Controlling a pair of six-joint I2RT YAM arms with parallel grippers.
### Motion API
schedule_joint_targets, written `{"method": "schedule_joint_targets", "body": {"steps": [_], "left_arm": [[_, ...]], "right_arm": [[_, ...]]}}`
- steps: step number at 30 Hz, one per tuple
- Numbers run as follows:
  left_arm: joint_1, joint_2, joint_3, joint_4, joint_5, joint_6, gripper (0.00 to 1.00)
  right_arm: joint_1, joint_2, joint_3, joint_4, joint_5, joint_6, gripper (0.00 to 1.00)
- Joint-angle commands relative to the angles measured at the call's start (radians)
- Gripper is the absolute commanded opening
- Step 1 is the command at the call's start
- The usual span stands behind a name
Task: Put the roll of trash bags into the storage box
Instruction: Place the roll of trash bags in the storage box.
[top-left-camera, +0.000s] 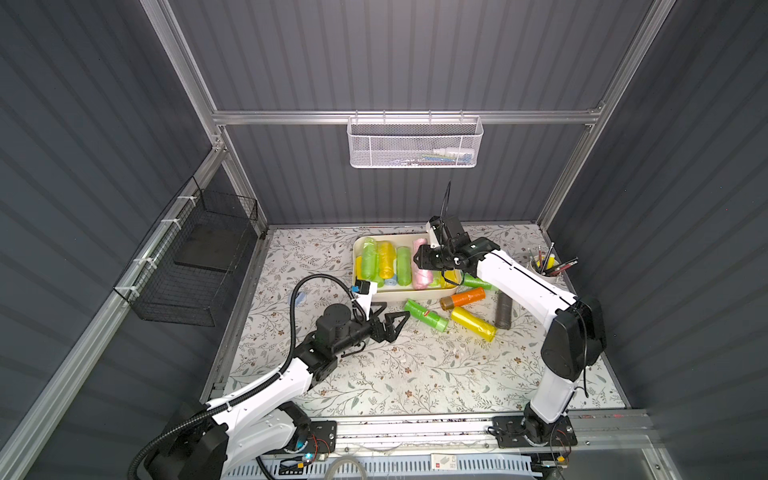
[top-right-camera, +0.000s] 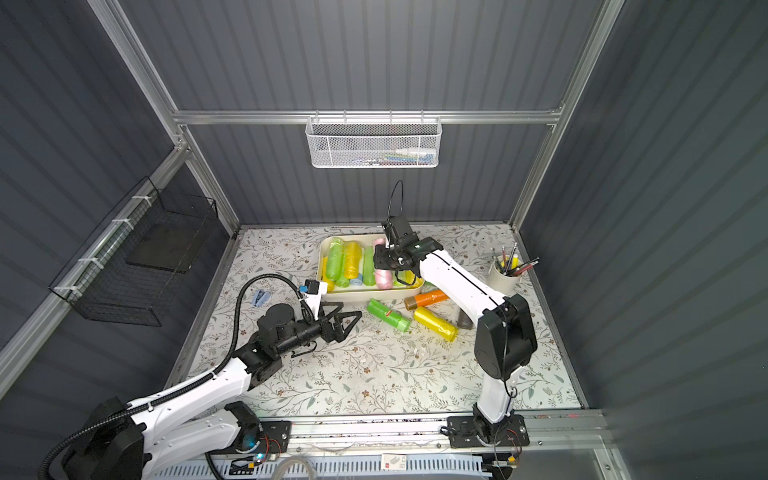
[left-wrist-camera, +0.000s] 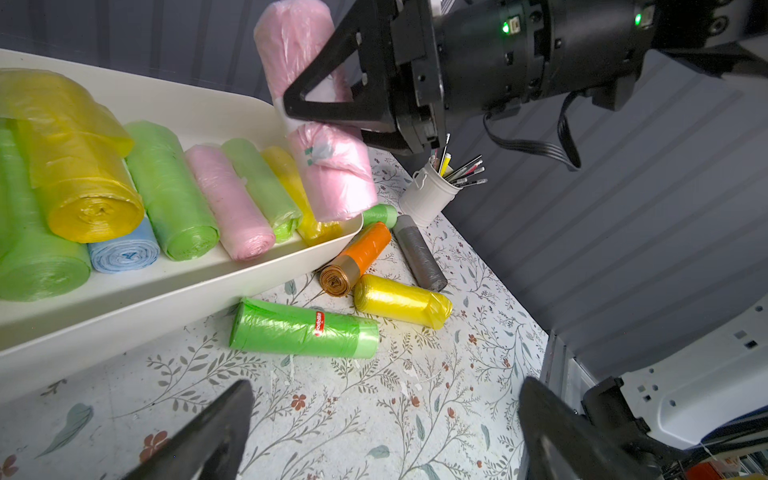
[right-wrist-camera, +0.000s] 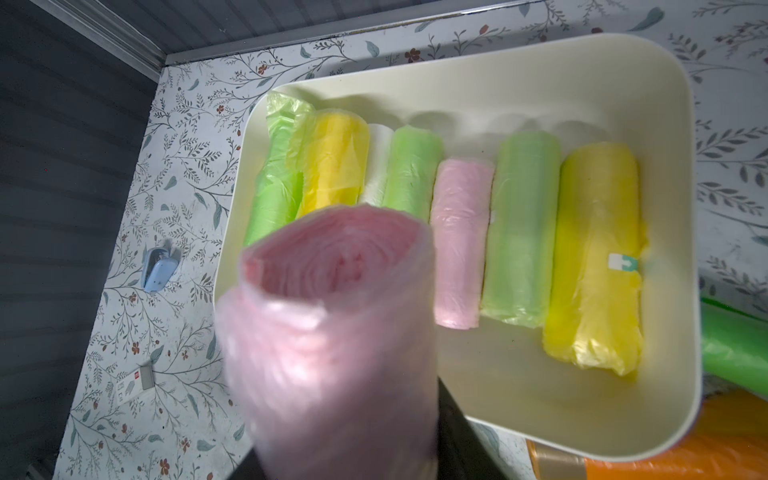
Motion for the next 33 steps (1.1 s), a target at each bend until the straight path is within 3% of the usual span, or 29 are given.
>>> {"method": "schedule_joint_targets", "body": {"steps": [1,33], "left_arm": [[0.001,0.012,0.049,-0.012,0.014,-0.015,1.00],[0.000,-0.007,0.123,-0.143,-0.073,-0.028,1.00]], "right_arm": [[-0.010,0.031,0.056,0.021,-0.035,-0.011,0.40],[-0.070,0.411,0.365,0.113,-0.241,0.098,0.40]]}}
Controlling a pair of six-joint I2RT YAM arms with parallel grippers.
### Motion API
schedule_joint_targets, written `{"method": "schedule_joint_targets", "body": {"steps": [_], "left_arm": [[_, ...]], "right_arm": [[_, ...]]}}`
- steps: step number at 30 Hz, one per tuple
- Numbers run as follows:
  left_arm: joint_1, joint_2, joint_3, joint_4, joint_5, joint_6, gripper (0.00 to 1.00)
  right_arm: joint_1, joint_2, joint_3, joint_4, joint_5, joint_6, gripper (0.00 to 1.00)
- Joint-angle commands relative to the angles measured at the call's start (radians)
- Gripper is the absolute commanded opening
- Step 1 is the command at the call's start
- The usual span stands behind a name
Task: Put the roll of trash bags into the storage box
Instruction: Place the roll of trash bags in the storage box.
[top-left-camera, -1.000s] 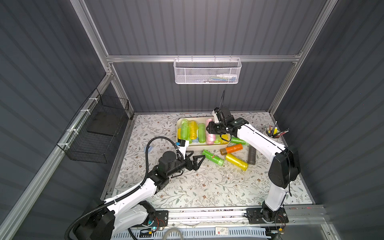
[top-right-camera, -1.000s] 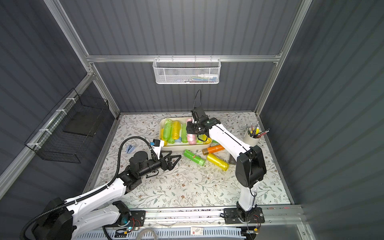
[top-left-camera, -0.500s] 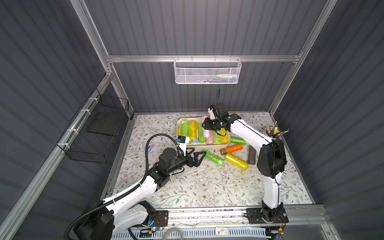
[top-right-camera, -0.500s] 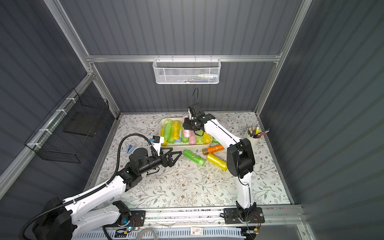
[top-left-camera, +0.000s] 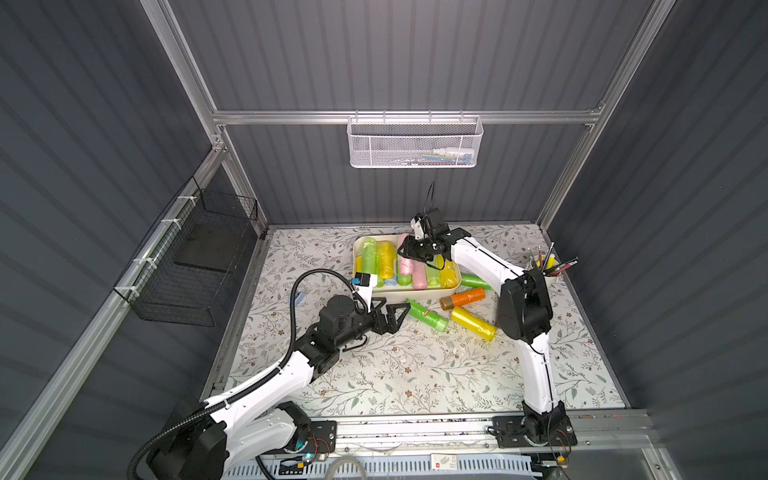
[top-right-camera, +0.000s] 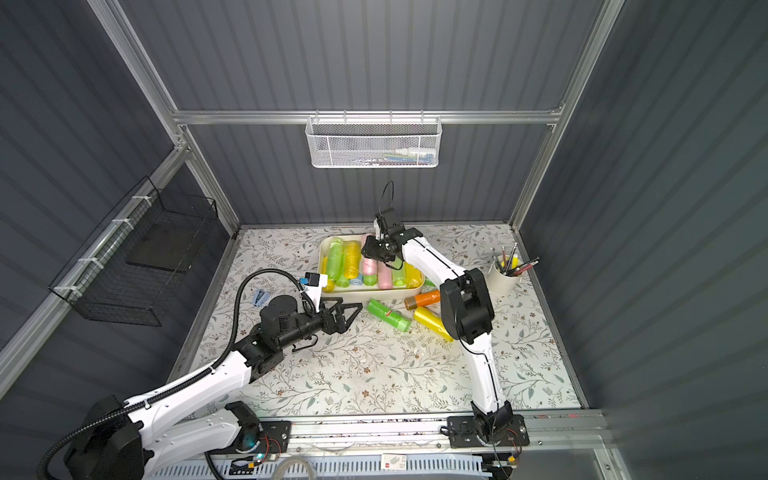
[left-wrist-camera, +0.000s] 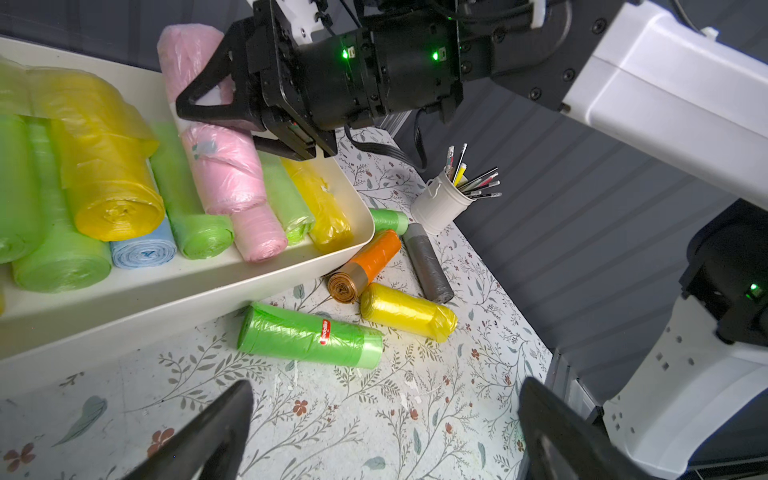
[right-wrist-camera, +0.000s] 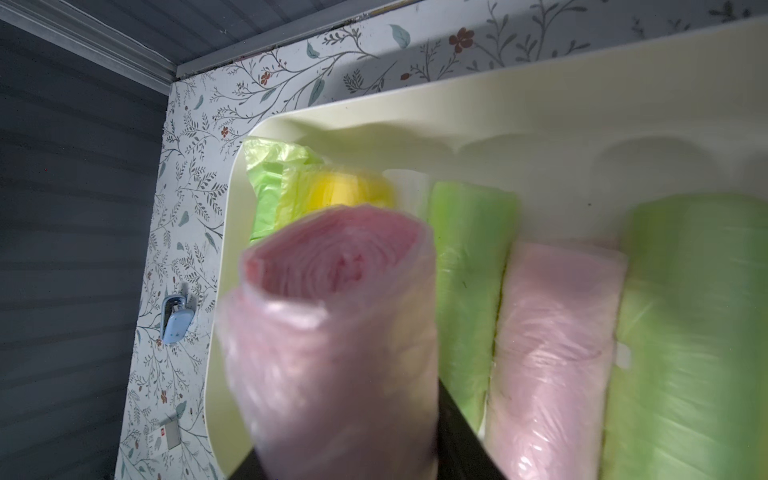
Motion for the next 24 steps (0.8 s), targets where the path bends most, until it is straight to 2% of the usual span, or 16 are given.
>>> {"method": "schedule_joint_targets", "body": {"steps": [1,6,9,24], "left_arm": [[0.001,-0.019,0.034,-0.025,-0.027,0.011,1.00],[0.001,-0.019,0.047,-0.053,-0.044,0.018,1.00],[0.001,-0.015,0.057,-0.069,-0.046,0.022,1.00],[0.001,-0.008,0.057,-0.076,-0.046,0.016,1.00]], "right_arm": [[-0.010,0.013,0.042,0.052,-0.038,0.039,0.40],[-0.017,0.038,0.036,0.091,-0.061,0.077,0.40],[-0.018,0.050,0.033,0.122,-0.115,0.100,0.40],[-0.028,0.093,0.038,0.198,-0.163,0.183,0.40]]}}
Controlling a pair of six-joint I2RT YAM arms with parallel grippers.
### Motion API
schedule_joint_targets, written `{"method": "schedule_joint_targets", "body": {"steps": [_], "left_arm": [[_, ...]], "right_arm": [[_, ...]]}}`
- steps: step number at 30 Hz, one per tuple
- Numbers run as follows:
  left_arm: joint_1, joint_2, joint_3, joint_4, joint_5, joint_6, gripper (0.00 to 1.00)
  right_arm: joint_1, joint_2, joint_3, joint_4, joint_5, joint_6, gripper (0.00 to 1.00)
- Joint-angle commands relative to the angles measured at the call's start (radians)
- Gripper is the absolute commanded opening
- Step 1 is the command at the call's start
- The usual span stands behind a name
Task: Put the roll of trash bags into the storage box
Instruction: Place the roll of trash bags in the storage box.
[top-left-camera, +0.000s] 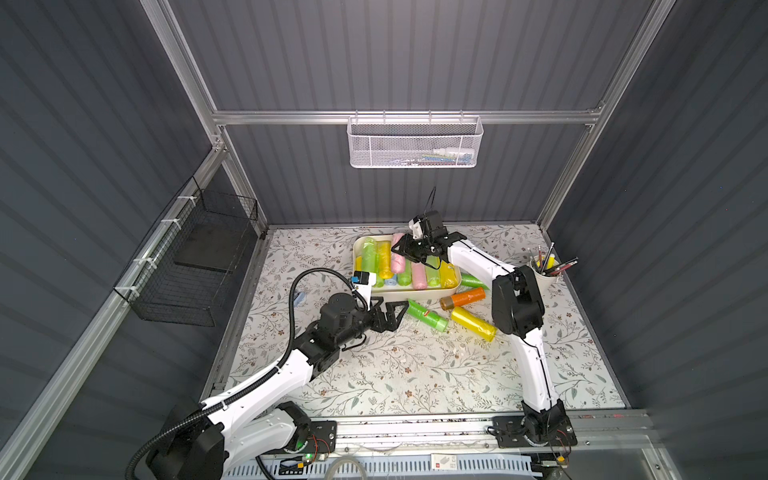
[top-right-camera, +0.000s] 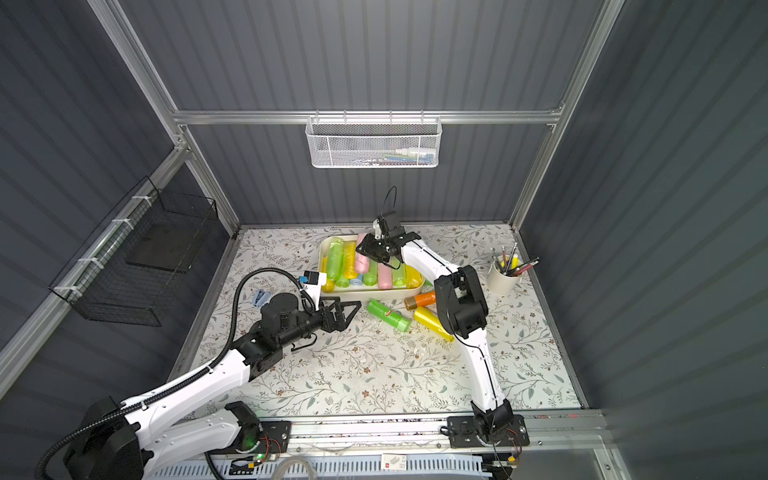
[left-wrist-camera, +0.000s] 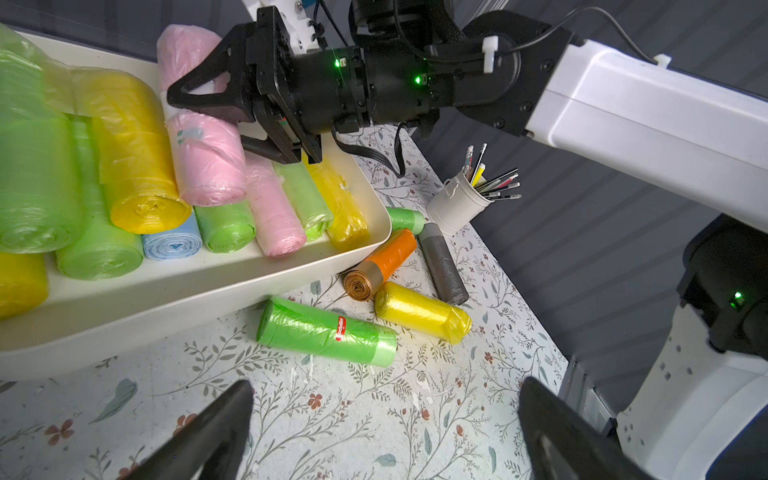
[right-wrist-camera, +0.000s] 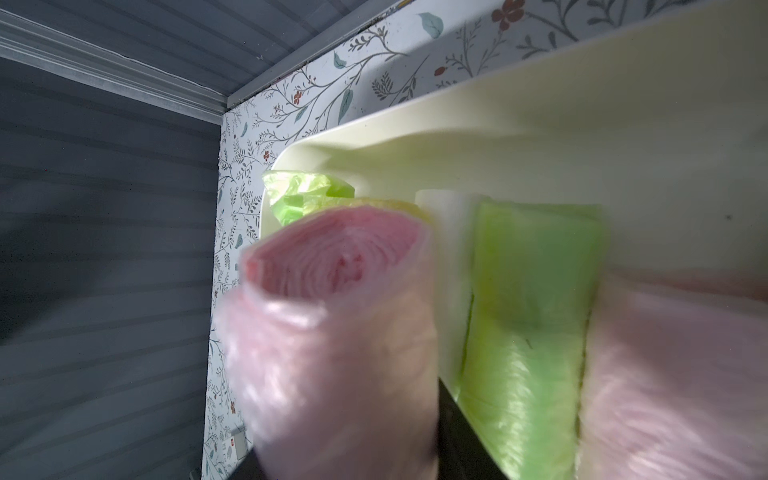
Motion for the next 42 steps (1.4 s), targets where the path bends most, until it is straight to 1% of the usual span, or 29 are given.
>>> {"method": "schedule_joint_targets", "body": {"steps": [1,12,21,25,26,28,31,33,36,37,39,42], "left_arm": [[0.001,-0.008,0.026,-0.007,-0.011,0.015,1.00],[0.000,-0.007,0.022,-0.010,-0.014,0.020,1.00],[0.001,-0.010,0.021,-0.019,-0.017,0.021,1.00],[0.001,-0.011,0.024,-0.025,-0.019,0.021,1.00],[0.001,-0.011,0.023,-0.027,-0.019,0.021,1.00],[0.000,-0.010,0.024,-0.025,-0.019,0.020,1.00],[0.001,-0.004,0.025,-0.021,-0.011,0.018,1.00],[0.001,-0.003,0.025,-0.021,-0.001,0.019,1.00],[0.001,-0.007,0.026,-0.022,-0.007,0.017,1.00],[0.001,-0.006,0.026,-0.022,-0.011,0.017,1.00],[0.001,0.001,0.038,-0.038,-0.011,0.021,1.00],[0.001,0.012,0.056,-0.062,-0.009,0.029,1.00]], "right_arm": [[-0.009,0.010,0.028,0.040,-0.022,0.024,0.41],[-0.011,0.038,0.033,0.052,-0.042,0.047,0.41],[-0.013,0.057,0.040,0.047,-0.055,0.059,0.45],[-0.016,0.061,0.042,0.049,-0.064,0.060,0.51],[-0.016,0.063,0.042,0.049,-0.067,0.062,0.55],[-0.017,0.061,0.042,0.048,-0.071,0.063,0.65],[-0.016,0.036,0.021,0.042,-0.035,0.045,0.68],[-0.017,0.009,-0.010,0.060,-0.022,0.040,0.74],[-0.022,-0.019,-0.029,0.062,-0.019,0.034,0.79],[-0.025,-0.029,-0.035,0.062,-0.019,0.031,0.84],[-0.029,-0.055,-0.051,0.063,-0.003,0.024,0.99],[-0.032,-0.113,-0.096,0.059,0.060,0.012,0.99]]}}
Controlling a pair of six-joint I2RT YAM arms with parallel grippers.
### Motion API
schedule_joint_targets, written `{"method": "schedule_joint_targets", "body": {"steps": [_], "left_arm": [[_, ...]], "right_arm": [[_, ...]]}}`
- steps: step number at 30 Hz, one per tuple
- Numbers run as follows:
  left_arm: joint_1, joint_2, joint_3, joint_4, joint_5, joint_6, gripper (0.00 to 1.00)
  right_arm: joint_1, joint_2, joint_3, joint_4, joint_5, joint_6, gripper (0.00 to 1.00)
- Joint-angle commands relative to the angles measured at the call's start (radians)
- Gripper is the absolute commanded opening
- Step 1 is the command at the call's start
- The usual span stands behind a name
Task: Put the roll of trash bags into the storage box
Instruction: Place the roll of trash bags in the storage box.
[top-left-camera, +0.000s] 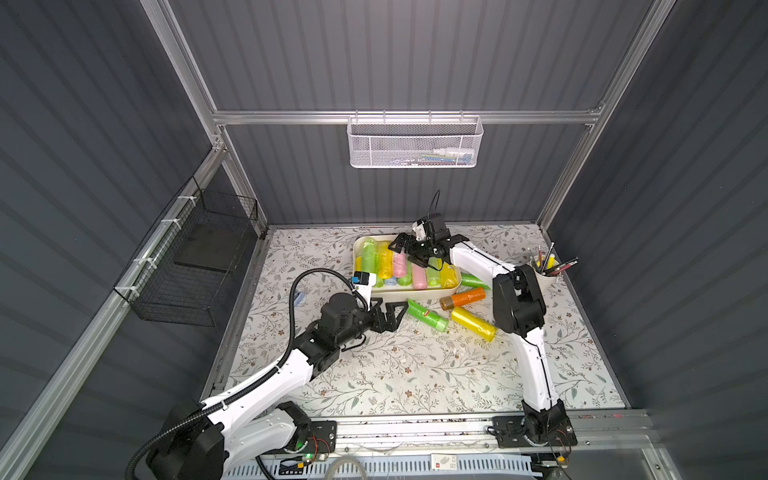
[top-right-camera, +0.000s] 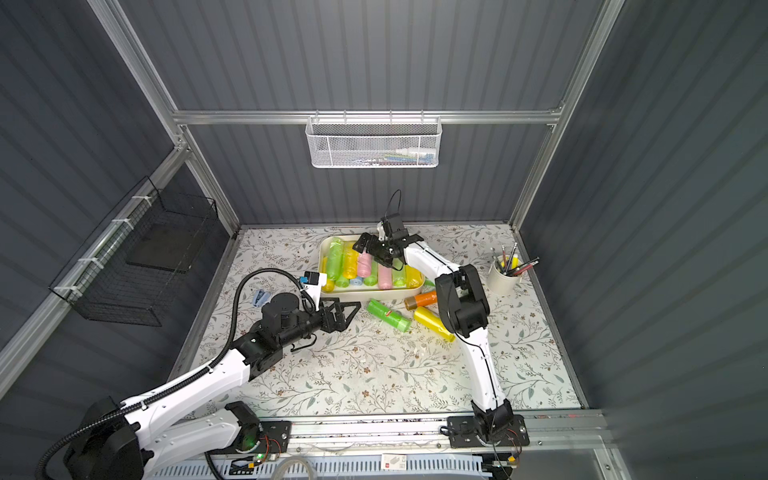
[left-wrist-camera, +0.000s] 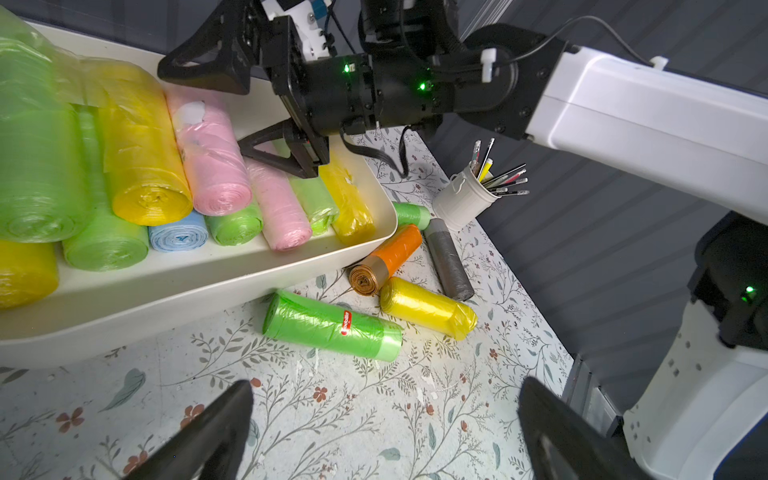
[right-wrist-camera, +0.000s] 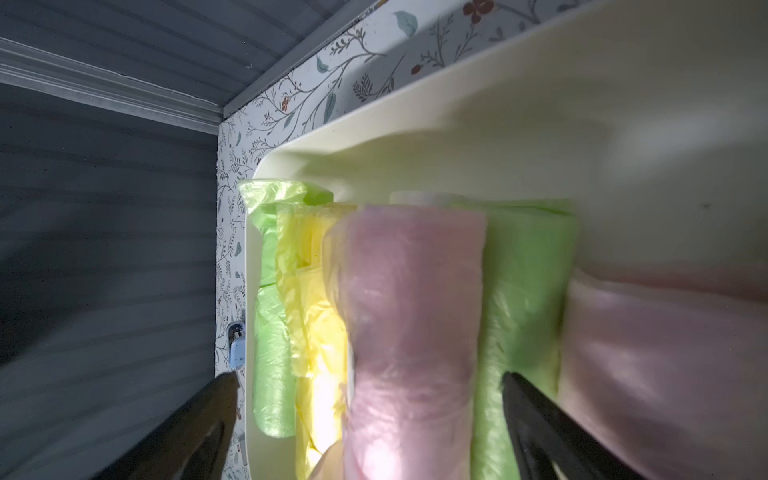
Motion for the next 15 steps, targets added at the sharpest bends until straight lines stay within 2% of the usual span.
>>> {"method": "schedule_joint_targets", "body": {"steps": [1,8,15], "left_arm": [[0.001,0.008,0.043,-0.031,-0.004,0.028,1.00],[0.001,0.005,0.057,-0.075,-0.040,0.039,1.00],[0.001,-0.037,0.080,-0.135,-0.091,0.076,1.00]], "right_arm": [[-0.012,-0.095,-0.040,0.018,0.077,-0.033,0.99],[-0.027,-0.205,-0.062,-0.024,0.135,-0.076,0.99],[-0.029,-0.392,-0.134,-0.093,0.270,-0.150,0.99]]}}
